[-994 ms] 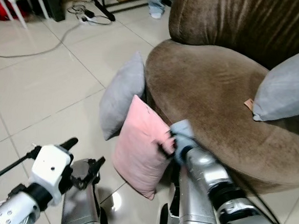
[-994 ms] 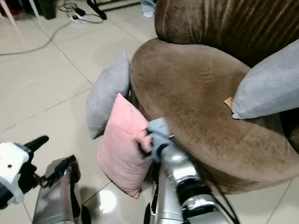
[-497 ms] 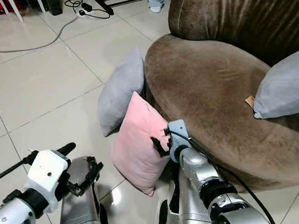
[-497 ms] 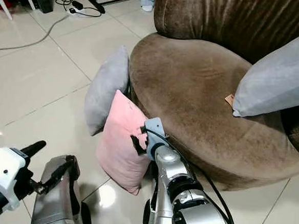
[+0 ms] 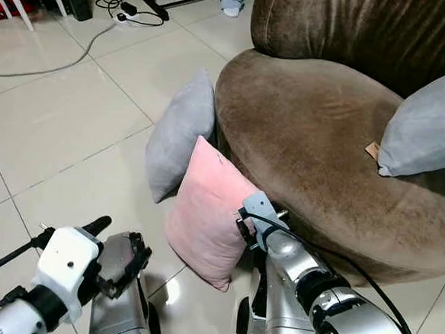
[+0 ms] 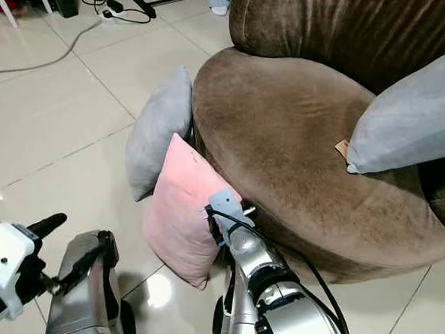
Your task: Move the pillow to the sofa from floor
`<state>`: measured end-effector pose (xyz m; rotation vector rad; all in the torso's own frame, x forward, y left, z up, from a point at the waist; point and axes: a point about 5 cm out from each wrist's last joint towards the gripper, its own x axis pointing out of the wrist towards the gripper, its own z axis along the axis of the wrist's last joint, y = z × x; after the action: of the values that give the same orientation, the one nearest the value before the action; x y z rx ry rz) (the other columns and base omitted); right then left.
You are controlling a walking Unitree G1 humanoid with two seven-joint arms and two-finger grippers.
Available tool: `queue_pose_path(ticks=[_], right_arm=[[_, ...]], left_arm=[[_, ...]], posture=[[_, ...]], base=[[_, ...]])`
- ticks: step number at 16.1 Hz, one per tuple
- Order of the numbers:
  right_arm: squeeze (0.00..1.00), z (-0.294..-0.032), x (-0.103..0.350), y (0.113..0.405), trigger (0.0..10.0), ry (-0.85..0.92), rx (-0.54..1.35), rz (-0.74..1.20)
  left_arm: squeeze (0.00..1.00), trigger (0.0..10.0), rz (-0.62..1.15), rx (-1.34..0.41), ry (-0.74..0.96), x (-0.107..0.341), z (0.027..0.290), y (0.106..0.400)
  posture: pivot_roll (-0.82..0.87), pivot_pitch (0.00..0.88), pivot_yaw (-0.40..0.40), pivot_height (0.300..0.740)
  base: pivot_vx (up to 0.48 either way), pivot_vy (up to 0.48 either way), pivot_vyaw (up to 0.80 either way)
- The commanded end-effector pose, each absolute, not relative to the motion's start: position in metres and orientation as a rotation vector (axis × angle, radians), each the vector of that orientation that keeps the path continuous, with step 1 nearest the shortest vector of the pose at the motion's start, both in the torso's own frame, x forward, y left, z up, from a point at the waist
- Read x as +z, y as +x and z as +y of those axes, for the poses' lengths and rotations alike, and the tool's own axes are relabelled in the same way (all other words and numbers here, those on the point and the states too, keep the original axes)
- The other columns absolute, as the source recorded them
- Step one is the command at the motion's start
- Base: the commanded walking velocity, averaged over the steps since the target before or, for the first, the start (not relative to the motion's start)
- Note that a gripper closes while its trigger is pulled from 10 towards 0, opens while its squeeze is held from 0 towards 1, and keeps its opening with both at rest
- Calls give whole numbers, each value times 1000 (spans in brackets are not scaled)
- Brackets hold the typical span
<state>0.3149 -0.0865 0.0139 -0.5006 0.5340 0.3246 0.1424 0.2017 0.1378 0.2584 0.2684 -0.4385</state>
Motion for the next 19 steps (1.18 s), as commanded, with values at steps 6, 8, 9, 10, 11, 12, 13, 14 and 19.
queue_pose_path(ticks=[6,8,9,10,11,12,13,14,19], right_arm=[[0,-76,4,305,0,-592,394,588],[0,-73,2,303,0,-579,407,593],[0,-72,2,302,0,-573,413,594],[0,-70,1,301,0,-569,419,595],[0,-68,0,300,0,-559,427,598],[0,-68,0,299,0,-556,429,599],[0,-67,0,299,0,-555,432,599],[0,-66,0,299,0,-555,434,599],[0,-66,1,299,0,-552,437,596]], left_arm=[[0,10000,322,-468,262,142,205,128],[0,10000,330,-478,255,141,203,126],[0,10000,331,-479,254,142,203,125],[0,10000,332,-480,254,142,203,124],[0,10000,336,-485,250,142,202,123],[0,10000,339,-488,246,142,202,123],[0,10000,342,-492,243,142,201,122],[0,10000,345,-494,240,142,201,122],[0,10000,362,-514,220,142,198,120]], posture=[[47,192,-27,459],[48,192,-27,459],[48,193,-28,459],[48,193,-28,459],[48,195,-29,459],[48,196,-30,459],[48,196,-30,459],[46,195,-30,459],[44,195,-31,459]], base=[[0,0,0],[0,0,0],[0,0,0],[0,0,0],[0,0,0],[0,0,0],[0,0,0],[0,0,0],[0,0,0]])
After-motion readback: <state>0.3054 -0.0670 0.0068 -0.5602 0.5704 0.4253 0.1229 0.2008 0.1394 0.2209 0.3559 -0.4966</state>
